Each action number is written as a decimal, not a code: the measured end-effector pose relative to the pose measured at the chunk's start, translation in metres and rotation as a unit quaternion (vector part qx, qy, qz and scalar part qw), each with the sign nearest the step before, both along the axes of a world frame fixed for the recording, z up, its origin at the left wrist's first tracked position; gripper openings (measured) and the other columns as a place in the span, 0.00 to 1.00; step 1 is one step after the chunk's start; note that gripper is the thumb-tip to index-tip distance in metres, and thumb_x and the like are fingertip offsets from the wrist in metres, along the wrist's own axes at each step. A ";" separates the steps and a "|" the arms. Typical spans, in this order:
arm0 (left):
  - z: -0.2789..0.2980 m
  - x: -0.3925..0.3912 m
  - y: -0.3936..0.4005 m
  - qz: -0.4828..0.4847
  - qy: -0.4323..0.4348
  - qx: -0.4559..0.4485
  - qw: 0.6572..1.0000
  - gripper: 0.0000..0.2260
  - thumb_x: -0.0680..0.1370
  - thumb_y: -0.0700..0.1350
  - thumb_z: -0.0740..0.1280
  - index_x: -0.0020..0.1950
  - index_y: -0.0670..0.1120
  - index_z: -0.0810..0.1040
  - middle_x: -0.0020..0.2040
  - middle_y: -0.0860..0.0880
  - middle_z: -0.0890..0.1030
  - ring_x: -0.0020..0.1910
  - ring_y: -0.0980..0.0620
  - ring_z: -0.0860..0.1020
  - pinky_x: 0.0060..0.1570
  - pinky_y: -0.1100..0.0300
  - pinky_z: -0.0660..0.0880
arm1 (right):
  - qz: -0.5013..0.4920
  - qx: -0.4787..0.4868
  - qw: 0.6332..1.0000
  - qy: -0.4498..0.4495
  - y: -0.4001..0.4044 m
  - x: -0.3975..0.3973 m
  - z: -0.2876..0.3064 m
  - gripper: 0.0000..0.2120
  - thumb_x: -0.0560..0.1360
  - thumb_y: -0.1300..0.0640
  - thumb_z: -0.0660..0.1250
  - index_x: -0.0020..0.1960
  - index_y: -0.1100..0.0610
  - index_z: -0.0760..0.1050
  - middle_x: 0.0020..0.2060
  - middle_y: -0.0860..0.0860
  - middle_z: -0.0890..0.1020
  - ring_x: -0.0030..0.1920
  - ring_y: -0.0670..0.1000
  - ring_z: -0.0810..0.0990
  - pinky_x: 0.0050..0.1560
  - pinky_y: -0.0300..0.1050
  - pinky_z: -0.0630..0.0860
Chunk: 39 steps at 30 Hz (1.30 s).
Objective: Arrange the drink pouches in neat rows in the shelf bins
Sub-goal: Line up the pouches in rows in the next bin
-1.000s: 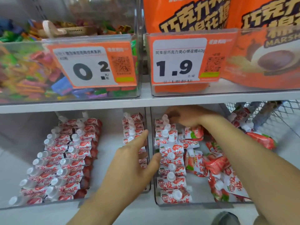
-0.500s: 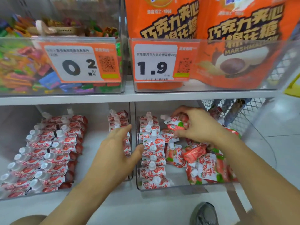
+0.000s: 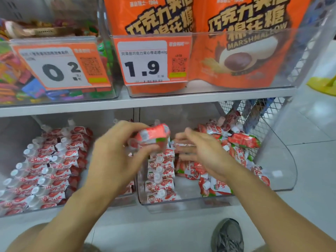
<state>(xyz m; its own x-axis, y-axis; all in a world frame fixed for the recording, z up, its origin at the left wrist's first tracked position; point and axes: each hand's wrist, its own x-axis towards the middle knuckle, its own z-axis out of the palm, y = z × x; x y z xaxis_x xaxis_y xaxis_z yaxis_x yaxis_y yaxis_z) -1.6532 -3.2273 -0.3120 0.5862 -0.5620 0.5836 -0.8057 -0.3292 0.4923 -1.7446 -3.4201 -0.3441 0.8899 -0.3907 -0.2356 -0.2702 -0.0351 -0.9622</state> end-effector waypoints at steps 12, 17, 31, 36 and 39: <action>0.003 0.011 0.020 0.070 0.102 -0.059 0.991 0.20 0.65 0.56 0.75 0.56 0.55 0.81 0.47 0.54 0.80 0.46 0.57 0.79 0.46 0.57 0.78 | 0.064 -0.056 0.992 0.094 0.011 0.038 -0.026 0.21 0.71 0.55 0.62 0.64 0.54 0.74 0.52 0.64 0.83 0.54 0.66 0.81 0.60 0.63 0.76; 0.000 -0.002 0.010 0.052 0.110 -0.100 0.987 0.25 0.62 0.51 0.80 0.57 0.50 0.81 0.46 0.59 0.81 0.46 0.64 0.79 0.47 0.74 0.73 | 0.117 -0.293 0.948 0.045 0.000 0.022 -0.005 0.24 0.79 0.53 0.65 0.74 0.48 0.66 0.66 0.48 0.78 0.59 0.48 0.80 0.62 0.49 0.76; -0.008 -0.018 -0.030 -0.032 0.102 -0.004 0.994 0.16 0.67 0.51 0.78 0.52 0.50 0.81 0.46 0.57 0.81 0.47 0.62 0.78 0.47 0.70 0.74 | 0.100 -0.449 0.885 0.071 -0.059 -0.017 0.008 0.11 0.83 0.47 0.58 0.51 0.49 0.77 0.40 0.46 0.82 0.40 0.46 0.80 0.42 0.47 0.76; -0.012 -0.020 -0.041 -0.043 0.084 0.034 0.995 0.16 0.66 0.53 0.78 0.50 0.51 0.83 0.46 0.59 0.81 0.46 0.63 0.78 0.48 0.74 0.72 | -0.076 -0.496 0.865 0.005 -0.083 -0.026 0.013 0.22 0.82 0.42 0.57 0.36 0.56 0.73 0.27 0.50 0.73 0.30 0.51 0.73 0.32 0.46 0.64; -0.014 -0.019 -0.041 -0.044 0.085 0.058 0.994 0.17 0.65 0.54 0.77 0.51 0.52 0.84 0.46 0.60 0.80 0.47 0.62 0.77 0.49 0.78 0.69 | -0.148 -0.528 0.836 0.029 -0.110 -0.033 0.016 0.25 0.79 0.37 0.59 0.39 0.56 0.76 0.30 0.52 0.77 0.35 0.56 0.75 0.35 0.46 0.66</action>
